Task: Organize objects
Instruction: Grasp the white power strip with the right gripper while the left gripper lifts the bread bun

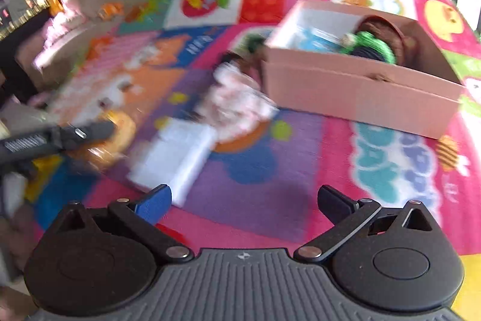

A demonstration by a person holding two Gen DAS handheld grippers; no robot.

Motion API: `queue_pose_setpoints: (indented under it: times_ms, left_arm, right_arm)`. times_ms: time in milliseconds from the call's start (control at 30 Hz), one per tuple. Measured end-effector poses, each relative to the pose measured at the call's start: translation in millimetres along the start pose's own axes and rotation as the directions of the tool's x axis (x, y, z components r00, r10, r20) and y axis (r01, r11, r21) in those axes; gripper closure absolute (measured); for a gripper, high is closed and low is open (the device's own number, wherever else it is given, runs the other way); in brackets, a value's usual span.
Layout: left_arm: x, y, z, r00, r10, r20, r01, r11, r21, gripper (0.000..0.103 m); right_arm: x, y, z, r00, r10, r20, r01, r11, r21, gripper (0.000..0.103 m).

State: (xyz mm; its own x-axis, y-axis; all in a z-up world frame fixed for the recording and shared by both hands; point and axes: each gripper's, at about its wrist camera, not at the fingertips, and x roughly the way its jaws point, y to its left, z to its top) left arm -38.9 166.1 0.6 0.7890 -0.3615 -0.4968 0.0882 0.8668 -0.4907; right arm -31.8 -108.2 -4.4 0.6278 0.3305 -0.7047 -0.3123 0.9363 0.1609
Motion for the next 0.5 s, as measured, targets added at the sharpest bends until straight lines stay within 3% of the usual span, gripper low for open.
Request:
queue_pose_setpoints:
  times_ms: [133,267,500]
  left_arm:
    - [1.2,0.8,-0.4,1.0,0.01,0.001,-0.01,1.0,0.018,0.048]
    - [1.7,1.6,-0.8,1.0,0.002,0.002,-0.002,1.0,0.008,0.048]
    - [1.5,-2.5,-2.8,1.0,0.016,0.004,-0.016,1.0,0.027,0.048]
  right_arm:
    - [12.4,31.5,3.3,1.0,0.023,0.013,-0.021,0.996,-0.082,0.0]
    - [22.5,50.4,3.7,0.998,-0.06,0.021,0.063,0.982,-0.179,0.01]
    - [20.5,47.0,19.6,0.999,-0.012,0.036,0.017,0.992,-0.128,0.013]
